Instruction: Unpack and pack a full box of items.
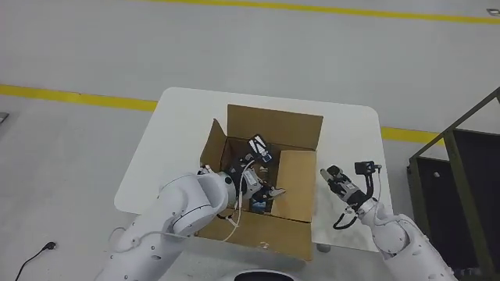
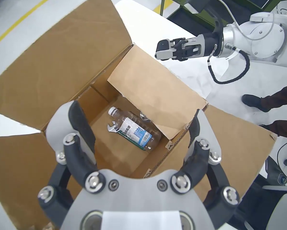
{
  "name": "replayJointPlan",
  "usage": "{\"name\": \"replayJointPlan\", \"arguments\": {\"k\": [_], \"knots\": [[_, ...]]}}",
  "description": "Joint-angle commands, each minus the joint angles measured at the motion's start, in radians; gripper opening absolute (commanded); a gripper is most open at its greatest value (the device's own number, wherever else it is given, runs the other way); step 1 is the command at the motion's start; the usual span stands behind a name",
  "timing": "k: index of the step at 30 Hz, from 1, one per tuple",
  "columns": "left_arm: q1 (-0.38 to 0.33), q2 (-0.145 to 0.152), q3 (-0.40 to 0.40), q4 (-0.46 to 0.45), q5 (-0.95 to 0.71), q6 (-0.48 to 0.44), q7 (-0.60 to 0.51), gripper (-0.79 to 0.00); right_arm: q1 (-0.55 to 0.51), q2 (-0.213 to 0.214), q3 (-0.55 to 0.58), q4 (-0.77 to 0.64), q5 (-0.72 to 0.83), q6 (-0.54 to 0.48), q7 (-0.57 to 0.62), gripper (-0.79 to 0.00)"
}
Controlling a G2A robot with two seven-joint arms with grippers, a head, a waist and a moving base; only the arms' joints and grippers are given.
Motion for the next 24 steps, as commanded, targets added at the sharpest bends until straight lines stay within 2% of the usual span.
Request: {"name": "replayJointPlan", "arguments": {"k": [1,8,11,14,19,24], "knots": [[0.0,0.0,0.0,0.0,0.0,0.0,0.0,0.0,0.026,-0.007,-0.027,0.019,-0.007,0.001,0.009,-0.785],[0.003,0.0,0.0,0.002,-0.001,0.002,0.005,0.0,0.104,-0.033,-0.121,0.07,-0.035,0.005,0.025,-0.785],[0.013,-0.003,0.002,0.035,-0.03,0.026,0.019,0.0,0.13,-0.042,-0.143,0.097,-0.041,0.008,0.021,-0.785],[-0.008,-0.01,0.017,0.08,-0.077,0.046,0.012,0.0,0.143,-0.045,-0.137,0.115,-0.039,0.01,0.0,-0.785],[-0.068,-0.034,0.07,0.195,-0.237,0.059,0.004,0.0,0.115,-0.032,-0.067,0.108,-0.01,-0.001,-0.026,-0.785],[-0.151,-0.068,0.109,0.364,-0.47,0.113,-0.012,0.0,0.051,-0.012,0.019,0.045,0.002,-0.002,-0.022,-0.785]]}}
